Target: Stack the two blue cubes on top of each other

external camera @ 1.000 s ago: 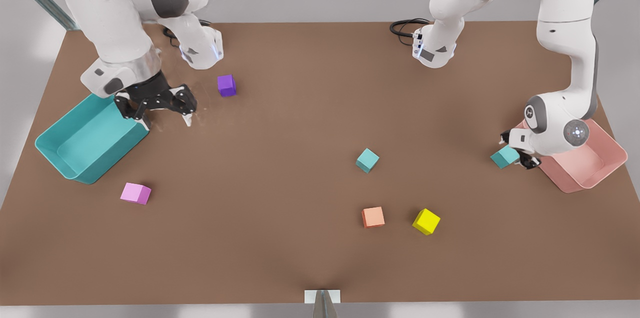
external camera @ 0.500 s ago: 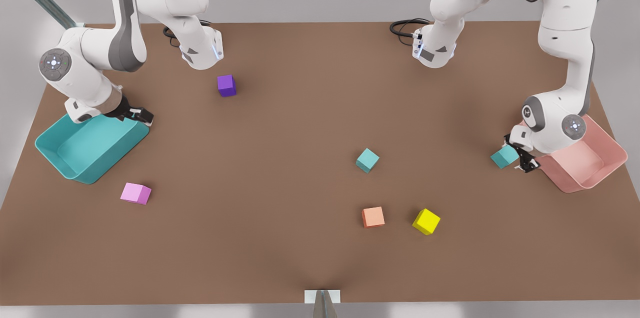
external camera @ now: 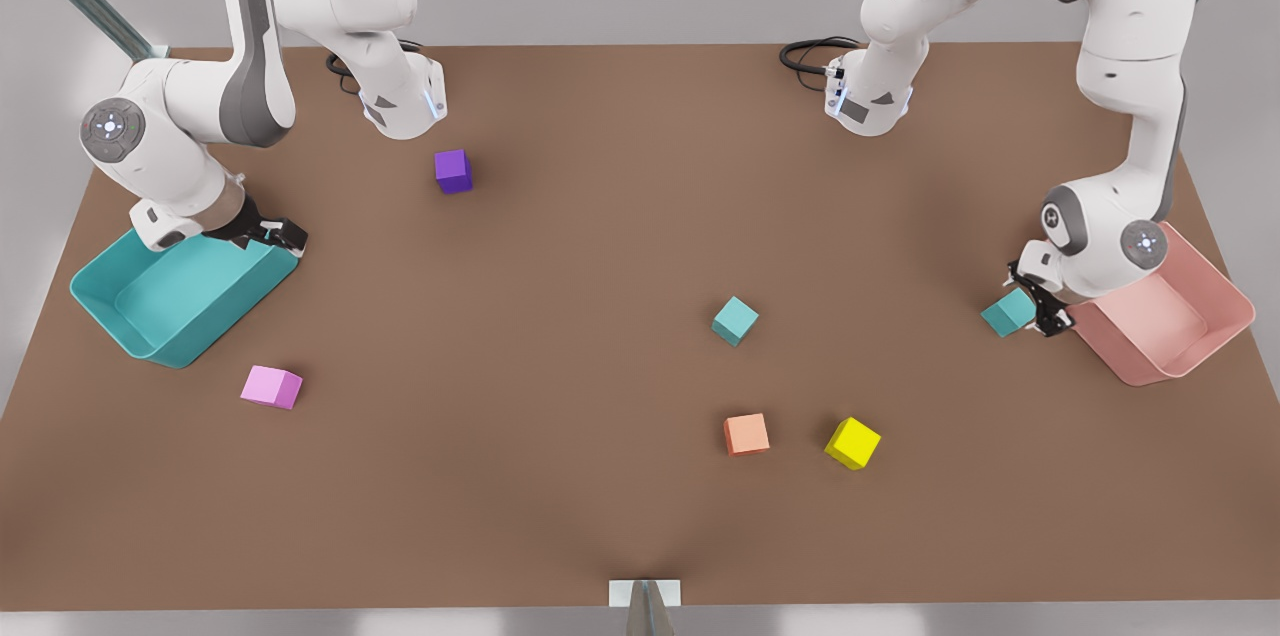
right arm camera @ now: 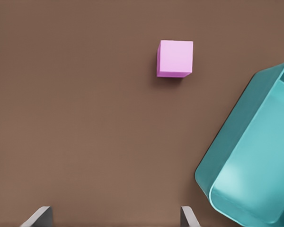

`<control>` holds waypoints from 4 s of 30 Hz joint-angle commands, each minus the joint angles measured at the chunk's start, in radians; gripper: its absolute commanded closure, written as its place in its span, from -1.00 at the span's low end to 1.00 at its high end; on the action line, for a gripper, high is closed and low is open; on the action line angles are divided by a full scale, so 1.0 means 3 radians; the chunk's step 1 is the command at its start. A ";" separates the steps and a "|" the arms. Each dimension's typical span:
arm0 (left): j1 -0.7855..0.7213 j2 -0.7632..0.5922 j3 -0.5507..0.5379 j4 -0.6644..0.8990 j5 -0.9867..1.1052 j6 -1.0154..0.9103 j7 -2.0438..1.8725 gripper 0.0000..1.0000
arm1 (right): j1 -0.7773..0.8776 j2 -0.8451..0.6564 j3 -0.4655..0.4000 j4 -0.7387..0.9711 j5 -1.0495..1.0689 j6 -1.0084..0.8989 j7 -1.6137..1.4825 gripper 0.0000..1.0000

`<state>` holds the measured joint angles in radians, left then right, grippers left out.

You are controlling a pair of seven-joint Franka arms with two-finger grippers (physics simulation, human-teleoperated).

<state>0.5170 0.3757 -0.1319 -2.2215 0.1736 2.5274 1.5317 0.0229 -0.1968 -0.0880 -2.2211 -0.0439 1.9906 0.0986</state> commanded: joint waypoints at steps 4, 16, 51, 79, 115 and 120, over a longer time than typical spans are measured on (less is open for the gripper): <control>0.0041 0.0077 0.0000 -0.0004 -0.0016 0.0114 0.0192 -1.00 | 0.0010 0.0002 0.0002 0.0000 0.0003 0.0007 -0.0104 -1.00; 0.0056 0.0016 -0.0026 -0.0019 -0.0026 -0.0049 -0.0038 -0.17 | 0.0005 0.0012 0.0002 -0.0005 0.0003 0.0022 -0.0104 -1.00; -0.1324 0.0415 -0.2158 0.0681 0.1451 -0.0540 -0.7391 -0.17 | 0.0005 0.0068 0.0002 0.0000 0.0008 0.0032 -0.0088 -1.00; -0.1370 0.0389 -0.2117 0.0502 0.1630 -0.0611 -0.7627 -0.17 | 0.0005 0.0068 0.0007 0.0000 0.0013 0.0027 -0.0088 -1.00; -0.0967 0.0317 -0.3180 0.1049 0.1313 -0.1802 -0.7939 -1.00 | 0.0036 -0.0009 0.0022 0.0041 0.0013 -0.0039 -0.0088 -1.00; -0.0374 0.0328 -0.3569 0.2240 0.1216 -0.3147 -0.7525 -1.00 | 0.0056 0.0017 0.0048 0.0046 0.0013 -0.0009 -0.0037 -1.00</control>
<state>0.3853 0.4753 -1.1960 -1.5980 0.5611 1.9030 -0.7885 0.0390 -0.1937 -0.0759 -2.2082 -0.0409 1.9833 0.0770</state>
